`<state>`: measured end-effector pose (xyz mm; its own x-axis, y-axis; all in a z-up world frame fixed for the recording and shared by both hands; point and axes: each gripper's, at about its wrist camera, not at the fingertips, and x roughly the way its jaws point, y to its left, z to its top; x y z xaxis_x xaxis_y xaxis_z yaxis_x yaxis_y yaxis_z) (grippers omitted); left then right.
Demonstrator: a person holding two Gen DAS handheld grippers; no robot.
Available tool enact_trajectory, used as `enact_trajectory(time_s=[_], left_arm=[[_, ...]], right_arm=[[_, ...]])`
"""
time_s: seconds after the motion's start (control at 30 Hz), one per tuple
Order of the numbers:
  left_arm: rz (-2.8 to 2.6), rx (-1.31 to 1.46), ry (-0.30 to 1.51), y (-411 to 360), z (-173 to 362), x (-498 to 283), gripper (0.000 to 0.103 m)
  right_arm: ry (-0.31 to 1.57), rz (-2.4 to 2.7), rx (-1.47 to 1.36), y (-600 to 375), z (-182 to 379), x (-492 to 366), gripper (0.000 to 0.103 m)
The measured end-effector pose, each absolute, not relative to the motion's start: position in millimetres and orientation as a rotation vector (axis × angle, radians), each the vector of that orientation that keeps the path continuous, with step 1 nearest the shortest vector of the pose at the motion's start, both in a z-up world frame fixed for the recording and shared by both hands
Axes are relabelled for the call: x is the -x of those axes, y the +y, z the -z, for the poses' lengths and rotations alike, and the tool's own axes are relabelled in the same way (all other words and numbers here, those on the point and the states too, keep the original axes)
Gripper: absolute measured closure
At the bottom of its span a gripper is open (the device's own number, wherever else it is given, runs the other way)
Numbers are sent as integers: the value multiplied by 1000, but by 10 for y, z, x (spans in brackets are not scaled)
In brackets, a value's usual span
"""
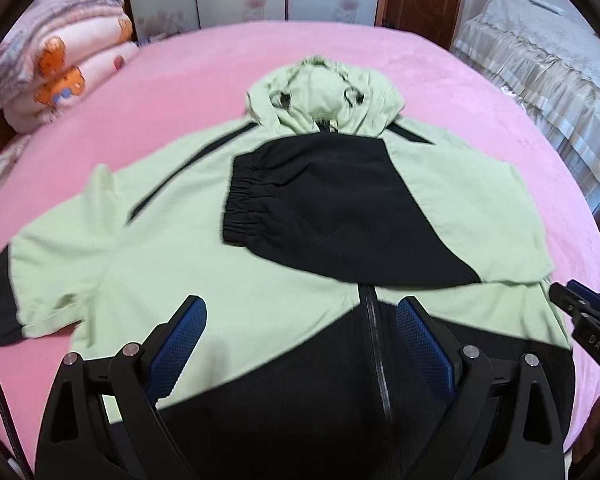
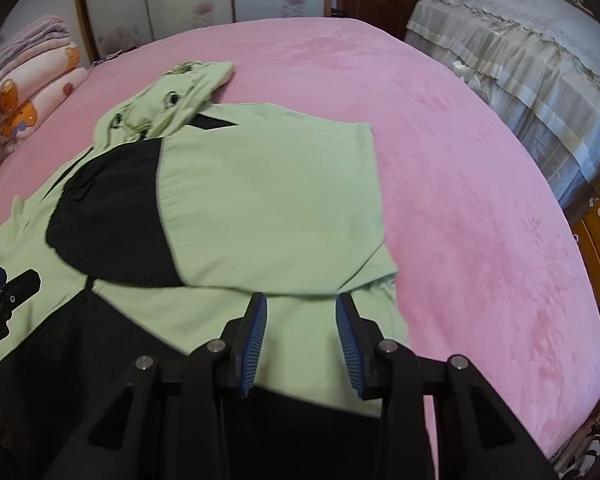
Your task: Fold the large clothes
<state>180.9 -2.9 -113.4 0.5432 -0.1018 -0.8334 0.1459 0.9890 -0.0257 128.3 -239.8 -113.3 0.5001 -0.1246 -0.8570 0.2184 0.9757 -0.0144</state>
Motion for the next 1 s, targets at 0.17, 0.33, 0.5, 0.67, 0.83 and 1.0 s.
enact_trajectory(time_s=[0.17, 0.33, 0.5, 0.67, 0.83, 1.0], left_arm=[[147, -32, 937, 181, 855, -1425, 8], [140, -71, 899, 416, 646, -1163, 8], [129, -57, 872, 787, 398, -997, 8], [85, -49, 842, 1201, 182, -988, 8], [26, 4, 826, 1758, 56, -984, 8], [-12, 12, 837, 2197, 37, -1021, 8]], right_arm=[[1038, 157, -82, -2044, 1011, -1098, 67], [1022, 119, -50, -1619, 829, -955, 67], [984, 75, -28, -1192, 590, -859, 67], [949, 33, 29, -714, 365, -821, 67], [933, -21, 75, -190, 228, -847, 67], [923, -59, 92, 256, 138, -979, 67]])
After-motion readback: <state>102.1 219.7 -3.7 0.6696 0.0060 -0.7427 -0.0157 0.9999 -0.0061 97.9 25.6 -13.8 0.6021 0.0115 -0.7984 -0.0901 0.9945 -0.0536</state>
